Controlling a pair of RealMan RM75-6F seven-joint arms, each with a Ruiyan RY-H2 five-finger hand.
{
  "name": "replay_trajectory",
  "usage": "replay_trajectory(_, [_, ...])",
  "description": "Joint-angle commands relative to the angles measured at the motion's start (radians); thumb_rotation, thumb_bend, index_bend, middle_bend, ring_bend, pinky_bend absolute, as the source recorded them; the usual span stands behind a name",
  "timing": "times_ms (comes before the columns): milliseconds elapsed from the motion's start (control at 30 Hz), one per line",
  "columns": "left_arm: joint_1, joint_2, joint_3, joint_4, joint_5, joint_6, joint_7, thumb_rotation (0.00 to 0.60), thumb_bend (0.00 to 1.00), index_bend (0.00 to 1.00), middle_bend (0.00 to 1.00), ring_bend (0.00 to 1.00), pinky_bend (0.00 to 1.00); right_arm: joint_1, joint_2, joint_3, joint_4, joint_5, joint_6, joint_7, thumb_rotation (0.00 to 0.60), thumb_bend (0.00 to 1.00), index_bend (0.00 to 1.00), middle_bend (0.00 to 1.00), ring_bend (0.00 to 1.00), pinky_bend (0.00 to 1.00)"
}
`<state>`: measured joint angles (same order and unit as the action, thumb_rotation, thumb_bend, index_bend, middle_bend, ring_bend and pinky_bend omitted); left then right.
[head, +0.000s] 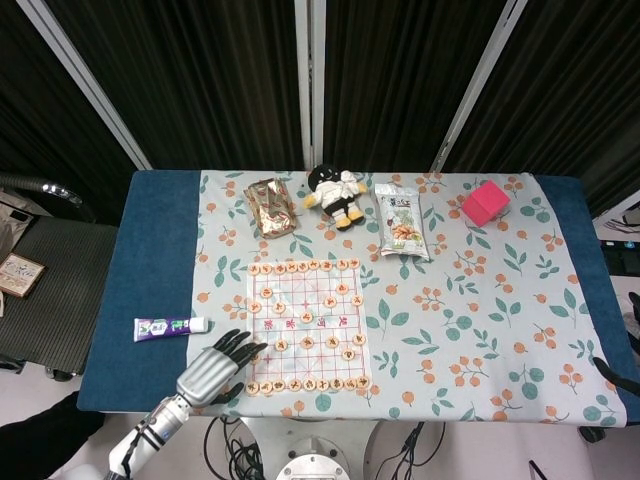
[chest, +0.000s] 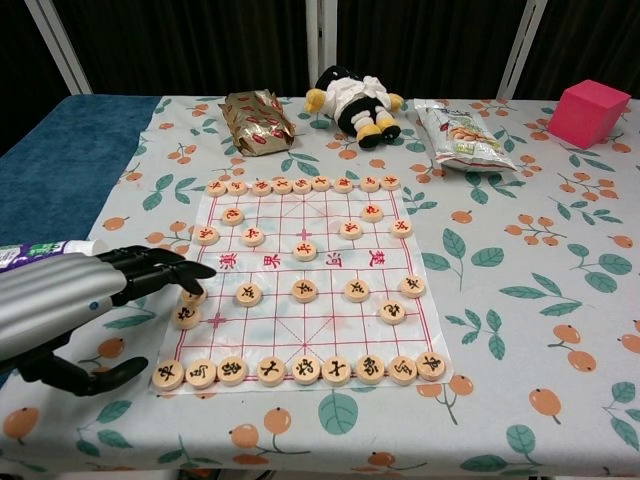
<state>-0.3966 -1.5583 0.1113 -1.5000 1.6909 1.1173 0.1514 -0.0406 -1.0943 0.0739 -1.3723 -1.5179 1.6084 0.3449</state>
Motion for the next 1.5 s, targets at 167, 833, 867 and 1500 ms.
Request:
replay_trajectory(167, [-0.007, 0.0, 0.001, -0.003, -0.016, -0.013, 0.013, 0.6, 0.41, 0.01, 0.15, 0.0, 0.06, -0.001, -0.001, 0.0, 0.003, 0.001, 0.0, 0.002, 0.6, 0.08, 0.0, 0.0, 0.0, 0.0])
replay_trajectory(833, [-0.024, 0.002, -0.008, 0.023, -0.033, -0.003, -0.017, 0.6, 0.41, 0.01, 0.15, 0.0, 0.07, 0.002, 0.0, 0.0, -0.002, 0.001, -0.008, -0.004, 0.6, 0.08, 0.0, 0.0, 0.0, 0.0])
replay_trajectory(867, [-0.026, 0.003, -0.009, 0.024, -0.035, -0.003, -0.02, 0.6, 0.41, 0.01, 0.15, 0.0, 0.07, 0.002, 0.0, -0.001, -0.003, 0.001, -0.008, -0.006, 0.6, 0.08, 0.0, 0.0, 0.0, 0.0])
replay_trajectory(1500, [-0.021, 0.035, 0.015, -0.011, -0.018, 0.024, -0.028, 0.6, 0.41, 0.01, 0.22, 0.0, 0.06, 0.007, -0.006, -0.002, -0.006, 0.0, -0.017, -0.016, 0.6, 0.08, 0.0, 0.0, 0.0, 0.0])
